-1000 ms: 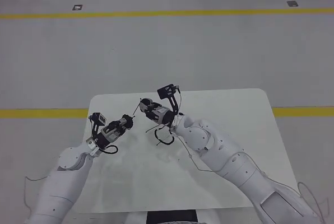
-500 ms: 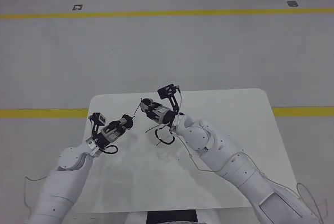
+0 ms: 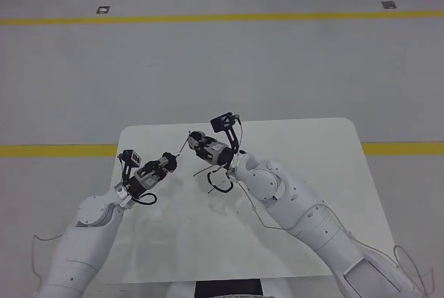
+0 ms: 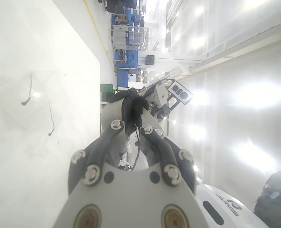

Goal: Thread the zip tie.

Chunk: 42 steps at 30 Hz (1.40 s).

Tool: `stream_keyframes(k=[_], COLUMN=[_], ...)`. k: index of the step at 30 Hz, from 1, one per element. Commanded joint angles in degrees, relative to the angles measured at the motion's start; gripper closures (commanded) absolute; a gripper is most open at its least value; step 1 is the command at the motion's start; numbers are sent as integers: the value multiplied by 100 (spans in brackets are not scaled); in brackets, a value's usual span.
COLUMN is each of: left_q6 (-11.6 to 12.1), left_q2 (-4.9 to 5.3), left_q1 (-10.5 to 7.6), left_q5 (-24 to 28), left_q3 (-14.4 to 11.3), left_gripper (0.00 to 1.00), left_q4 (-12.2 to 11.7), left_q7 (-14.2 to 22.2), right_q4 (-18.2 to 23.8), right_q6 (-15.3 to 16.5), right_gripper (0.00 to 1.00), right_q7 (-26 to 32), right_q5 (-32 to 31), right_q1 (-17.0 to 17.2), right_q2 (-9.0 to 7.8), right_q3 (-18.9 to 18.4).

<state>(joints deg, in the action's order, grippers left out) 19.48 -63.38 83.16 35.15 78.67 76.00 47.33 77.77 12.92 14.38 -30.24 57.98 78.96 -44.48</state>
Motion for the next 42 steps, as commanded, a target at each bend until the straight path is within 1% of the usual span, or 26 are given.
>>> stream_keyframes(k=[1, 13, 29, 42], left_q6=[0, 0, 0, 0], left_q2=[0, 0, 0, 0], left_q1=[0, 0, 0, 0], left_q5=[0, 0, 0, 0], left_q3=[0, 0, 0, 0], left_gripper=[100, 100, 100, 100], left_q4=[0, 0, 0, 0], left_q7=[0, 0, 0, 0], right_q4=[-5, -43, 9, -27], right_q6=[-1, 34, 189, 243], right_gripper=[100, 100, 100, 100], right_q7=[17, 114, 242, 267], right_q5=[-16, -66, -116, -119], right_q1=[9, 35, 120, 132], right_q2=[7, 54, 84, 133], right_q3=[-19, -108, -259, -297])
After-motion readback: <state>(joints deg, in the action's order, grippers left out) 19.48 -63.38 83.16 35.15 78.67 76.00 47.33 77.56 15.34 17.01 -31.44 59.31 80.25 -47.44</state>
